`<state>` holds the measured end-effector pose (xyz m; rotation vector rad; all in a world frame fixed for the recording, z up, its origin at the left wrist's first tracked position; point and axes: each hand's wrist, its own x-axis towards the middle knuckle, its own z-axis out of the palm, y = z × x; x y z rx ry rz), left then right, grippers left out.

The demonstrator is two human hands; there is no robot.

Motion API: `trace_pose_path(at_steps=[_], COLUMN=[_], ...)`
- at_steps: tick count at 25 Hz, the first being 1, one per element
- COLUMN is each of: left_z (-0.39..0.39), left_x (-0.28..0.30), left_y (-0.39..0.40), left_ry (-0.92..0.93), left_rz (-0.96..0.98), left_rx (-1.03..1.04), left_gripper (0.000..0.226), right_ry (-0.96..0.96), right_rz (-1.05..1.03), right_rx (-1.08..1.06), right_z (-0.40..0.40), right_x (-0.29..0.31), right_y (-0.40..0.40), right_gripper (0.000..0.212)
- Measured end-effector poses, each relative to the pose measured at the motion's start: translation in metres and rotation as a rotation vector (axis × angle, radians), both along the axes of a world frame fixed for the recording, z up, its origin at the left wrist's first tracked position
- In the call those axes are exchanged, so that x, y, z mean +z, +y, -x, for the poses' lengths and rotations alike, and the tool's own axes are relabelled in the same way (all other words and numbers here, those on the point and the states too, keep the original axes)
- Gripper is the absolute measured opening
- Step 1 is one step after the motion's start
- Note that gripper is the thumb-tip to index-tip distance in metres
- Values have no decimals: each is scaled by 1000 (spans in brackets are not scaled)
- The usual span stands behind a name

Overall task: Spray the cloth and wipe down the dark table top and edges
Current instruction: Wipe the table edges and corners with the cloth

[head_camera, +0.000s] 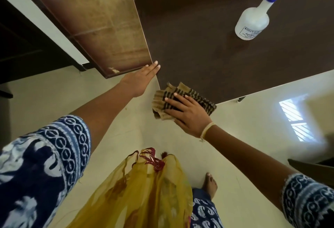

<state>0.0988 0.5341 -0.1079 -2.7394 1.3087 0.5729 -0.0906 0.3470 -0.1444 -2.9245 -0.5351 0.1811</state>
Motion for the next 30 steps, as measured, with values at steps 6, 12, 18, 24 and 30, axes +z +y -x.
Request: trace_pose_path(at_steps=[6, 12, 18, 24, 30], left_z=[1, 3, 21, 34, 47], left_x=[-6, 2, 2, 3, 2], left_y=[-4, -5, -10, -15, -29], left_ry=[-32, -19, 15, 40, 456], left_rz=[7, -55, -94, -99, 231], left_rx=[22, -2, -72, -24, 365], left_gripper=[79, 71, 94, 104, 80], right_ry=[-22, -37, -163, -153, -271], right_rz=[-117, -9, 49, 13, -96], right_rx=[-516, -330, 19, -79, -51], right_z=[4, -17, 40, 50, 36], right_x=[6, 1, -12, 4, -5], right_y=[4, 35, -35, -118, -58], right_gripper=[43, 43, 53, 53, 34])
